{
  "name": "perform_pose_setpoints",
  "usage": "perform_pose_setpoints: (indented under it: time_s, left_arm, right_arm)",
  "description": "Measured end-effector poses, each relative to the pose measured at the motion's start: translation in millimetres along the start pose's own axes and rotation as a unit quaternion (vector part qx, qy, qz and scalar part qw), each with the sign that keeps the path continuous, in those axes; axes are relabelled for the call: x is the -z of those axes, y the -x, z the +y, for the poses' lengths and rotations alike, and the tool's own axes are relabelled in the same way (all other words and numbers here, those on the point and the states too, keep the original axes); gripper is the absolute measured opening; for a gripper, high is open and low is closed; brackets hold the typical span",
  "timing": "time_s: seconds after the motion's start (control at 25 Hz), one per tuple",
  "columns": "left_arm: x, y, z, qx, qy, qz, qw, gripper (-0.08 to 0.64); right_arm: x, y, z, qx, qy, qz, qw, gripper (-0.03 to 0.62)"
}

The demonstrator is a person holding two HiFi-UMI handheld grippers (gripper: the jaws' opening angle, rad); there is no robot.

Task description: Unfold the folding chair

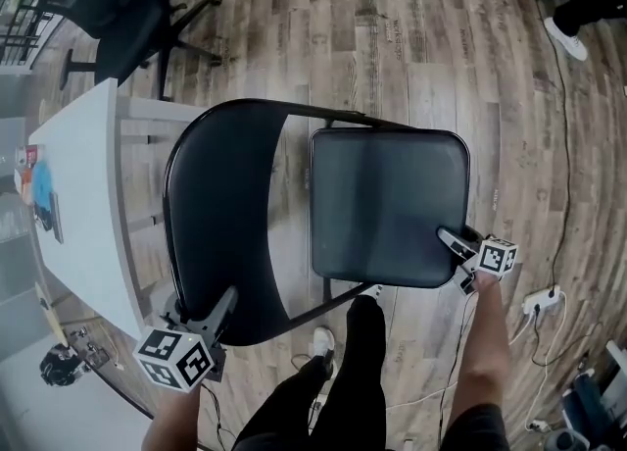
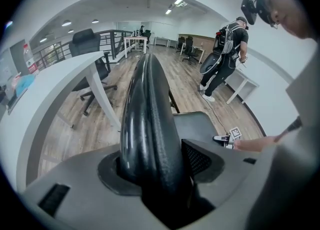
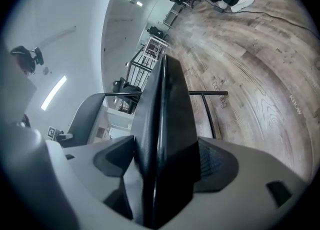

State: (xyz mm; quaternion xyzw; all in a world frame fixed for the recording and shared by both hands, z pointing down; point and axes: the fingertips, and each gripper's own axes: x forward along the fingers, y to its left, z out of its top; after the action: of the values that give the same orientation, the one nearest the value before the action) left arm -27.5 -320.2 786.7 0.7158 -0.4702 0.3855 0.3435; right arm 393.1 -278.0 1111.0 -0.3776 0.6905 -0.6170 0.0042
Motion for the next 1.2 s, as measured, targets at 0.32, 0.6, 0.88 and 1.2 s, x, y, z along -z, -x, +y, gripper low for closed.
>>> perform_pose_setpoints:
  time_s: [0.32,0.6,0.88,1.2]
  left_arm:
    - [-8,-3,-26,0.014,0.006,-0.023,0.9996,0.239]
    - [19,39,-30,0.062,0.145,-0.089,0.9835,0.218]
    - [49,158,-32,0.022,0.115,-0.201,0.9725,0.111]
    - [66,302,-62,0.097,0.081,-0.339,0.9323,0.005]
  right_arm:
    - [1,7,-20,0.007,-0.008,-0.028,1.0,0.353]
    - [-19,101,-7,0.148,0.024,-0.171,0.974,0.356]
    - [11,161,228,0.135,0.207,-0.248,0.937,0.311]
    - [108,221,508,0.214,0.452,-0.266,0.824,0.015]
